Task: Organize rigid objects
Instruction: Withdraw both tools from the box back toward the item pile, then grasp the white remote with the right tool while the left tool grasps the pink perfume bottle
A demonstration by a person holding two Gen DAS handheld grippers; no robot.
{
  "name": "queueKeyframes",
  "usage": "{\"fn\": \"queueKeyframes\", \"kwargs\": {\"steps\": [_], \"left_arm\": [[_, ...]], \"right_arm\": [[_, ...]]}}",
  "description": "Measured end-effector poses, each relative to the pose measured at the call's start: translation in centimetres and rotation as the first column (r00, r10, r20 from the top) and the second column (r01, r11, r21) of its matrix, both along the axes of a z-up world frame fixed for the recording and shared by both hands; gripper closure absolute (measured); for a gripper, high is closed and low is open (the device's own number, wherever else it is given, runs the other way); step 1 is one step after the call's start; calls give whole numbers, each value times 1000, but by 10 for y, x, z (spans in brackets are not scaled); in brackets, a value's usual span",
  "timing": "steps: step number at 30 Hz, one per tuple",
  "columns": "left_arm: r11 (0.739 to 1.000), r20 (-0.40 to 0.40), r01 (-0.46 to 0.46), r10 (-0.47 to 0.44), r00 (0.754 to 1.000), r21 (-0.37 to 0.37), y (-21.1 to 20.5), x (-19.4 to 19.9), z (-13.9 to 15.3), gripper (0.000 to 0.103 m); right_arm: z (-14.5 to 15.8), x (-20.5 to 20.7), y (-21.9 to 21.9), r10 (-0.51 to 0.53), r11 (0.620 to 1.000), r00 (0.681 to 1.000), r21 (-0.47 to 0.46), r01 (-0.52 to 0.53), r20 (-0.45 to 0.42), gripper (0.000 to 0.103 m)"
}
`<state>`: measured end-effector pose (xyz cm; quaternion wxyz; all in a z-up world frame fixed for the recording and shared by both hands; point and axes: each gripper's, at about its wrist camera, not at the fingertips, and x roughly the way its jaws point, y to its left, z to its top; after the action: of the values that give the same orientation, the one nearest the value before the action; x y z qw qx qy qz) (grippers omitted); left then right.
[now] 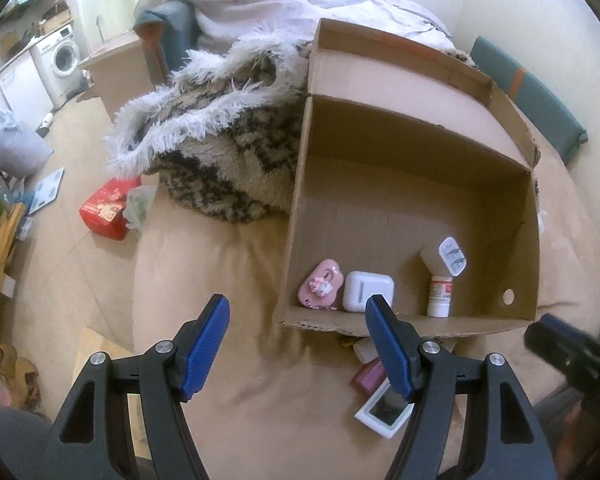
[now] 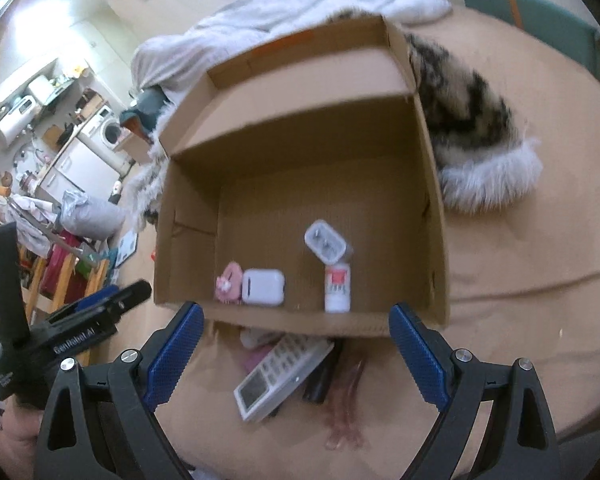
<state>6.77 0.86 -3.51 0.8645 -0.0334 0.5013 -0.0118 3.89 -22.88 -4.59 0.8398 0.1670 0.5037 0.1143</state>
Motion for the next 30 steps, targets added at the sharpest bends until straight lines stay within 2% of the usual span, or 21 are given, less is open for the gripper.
{"fn": "queueKeyframes", "kwargs": {"steps": [2,5,7,8,9,11,15,19,22,25,28,30], "left_arm": [[1000,-27,-8,8,1000,2,4,0,-5,35],[998,-78,-43,39,996,-40,12,3,-12,35],[996,-97,-71,66,993,-51,16,3,-17,35],[996,-106,-78,73,992,-48,18,3,-19,35],[996,-116,-77,72,991,-38,18,3,-21,35],[997,-125,-71,68,990,-20,19,2,-24,35],[997,-130,-78,74,989,-28,23,-1,-23,35],[996,-138,-75,68,988,-52,24,-3,-22,35],[996,-130,-71,64,989,-45,25,-6,-21,35],[996,-134,-78,72,988,-44,26,-6,-23,35],[996,-147,-84,77,986,-40,25,-4,-27,35],[996,-146,-85,81,986,-27,24,-3,-29,35]], "right_arm": [[-9,1,6,6,1000,998,15,-5,-62,4],[-28,2,16,14,998,983,60,-3,-185,4],[-44,1,22,24,989,964,150,16,-265,14],[-52,0,25,26,981,952,191,34,-305,27],[-60,-1,28,18,975,940,213,59,-341,36],[-73,-3,34,6,969,923,231,90,-384,47],[-104,-5,47,-23,970,882,204,134,-470,50],[-120,0,57,-48,976,872,161,144,-487,50],[-112,4,57,-96,971,898,160,180,-429,62],[-107,10,64,-83,965,916,197,171,-392,63],[-118,19,77,-94,976,907,143,166,-411,63],[-123,20,79,-119,975,897,118,186,-425,67]]}}
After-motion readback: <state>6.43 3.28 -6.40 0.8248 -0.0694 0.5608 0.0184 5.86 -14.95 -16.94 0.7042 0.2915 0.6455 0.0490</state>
